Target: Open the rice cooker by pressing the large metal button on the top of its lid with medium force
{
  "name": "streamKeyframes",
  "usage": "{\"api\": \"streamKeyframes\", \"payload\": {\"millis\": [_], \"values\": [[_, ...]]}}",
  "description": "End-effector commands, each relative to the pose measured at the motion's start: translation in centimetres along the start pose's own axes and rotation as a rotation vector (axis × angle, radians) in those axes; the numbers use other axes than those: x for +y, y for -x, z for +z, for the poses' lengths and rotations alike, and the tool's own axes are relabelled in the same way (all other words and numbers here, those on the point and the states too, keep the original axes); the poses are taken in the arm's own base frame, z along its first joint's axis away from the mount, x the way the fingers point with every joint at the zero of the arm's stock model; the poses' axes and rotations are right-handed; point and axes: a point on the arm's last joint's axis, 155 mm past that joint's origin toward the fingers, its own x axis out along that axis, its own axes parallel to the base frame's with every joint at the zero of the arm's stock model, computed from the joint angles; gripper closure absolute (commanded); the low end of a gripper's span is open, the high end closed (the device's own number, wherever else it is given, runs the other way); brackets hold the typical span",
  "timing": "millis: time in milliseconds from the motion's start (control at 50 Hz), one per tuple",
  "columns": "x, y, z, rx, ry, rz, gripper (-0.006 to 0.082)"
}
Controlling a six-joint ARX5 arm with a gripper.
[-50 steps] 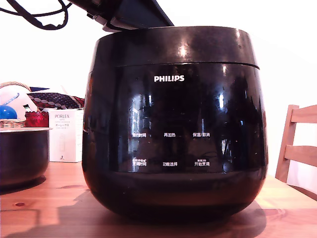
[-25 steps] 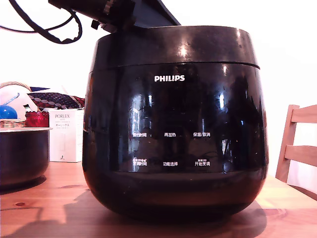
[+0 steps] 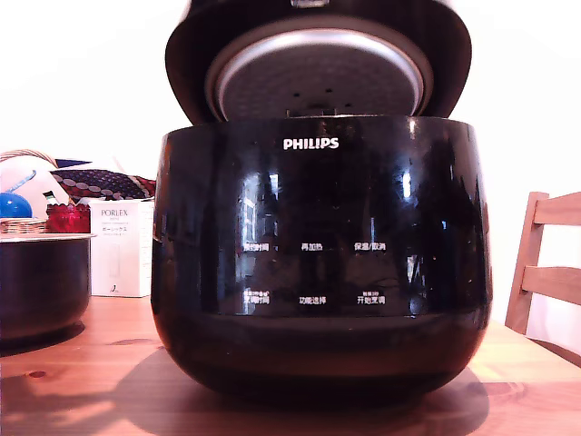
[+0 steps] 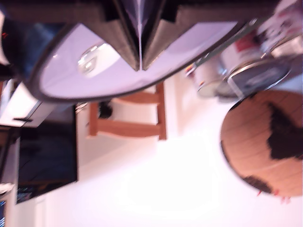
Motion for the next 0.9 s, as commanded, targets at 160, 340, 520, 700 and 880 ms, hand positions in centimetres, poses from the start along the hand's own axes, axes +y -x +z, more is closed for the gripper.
{"api": "streamKeyframes", "payload": {"millis": [160, 340, 520, 700, 880], "values": [[3.4, 2.5, -0.3, 0.023, -0.007, 0.118, 0.0787], [6.2, 4.9, 0.2, 0.025, -0.026, 0.214, 0.0787], [9.1, 7.3, 0.3, 0.038, -0.047, 0.32, 0.0786], [11.7, 9.8, 0.5, 0.048, -0.068, 0.428, 0.0787], [13.9, 12.0, 0.8, 0.05, -0.089, 0.53, 0.0787]]}}
